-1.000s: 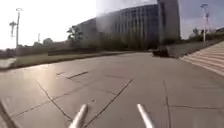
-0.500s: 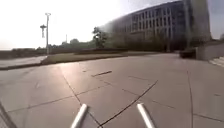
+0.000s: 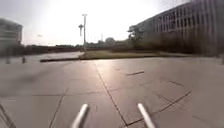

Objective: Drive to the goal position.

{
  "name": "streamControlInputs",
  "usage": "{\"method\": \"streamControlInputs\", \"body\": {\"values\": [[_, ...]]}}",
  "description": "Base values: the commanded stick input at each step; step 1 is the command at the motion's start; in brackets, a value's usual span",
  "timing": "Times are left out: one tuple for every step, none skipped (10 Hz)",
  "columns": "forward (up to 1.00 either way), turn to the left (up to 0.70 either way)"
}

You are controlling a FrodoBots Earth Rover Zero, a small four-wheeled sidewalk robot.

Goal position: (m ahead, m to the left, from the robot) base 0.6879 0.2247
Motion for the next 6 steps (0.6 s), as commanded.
{"method": "streamControlInputs", "body": {"values": [[0.85, -0.23], [0.85, -0.27], [0.85, -0.27], [0.85, -0.27], [0.85, -0.27], [0.85, -0.27]]}}
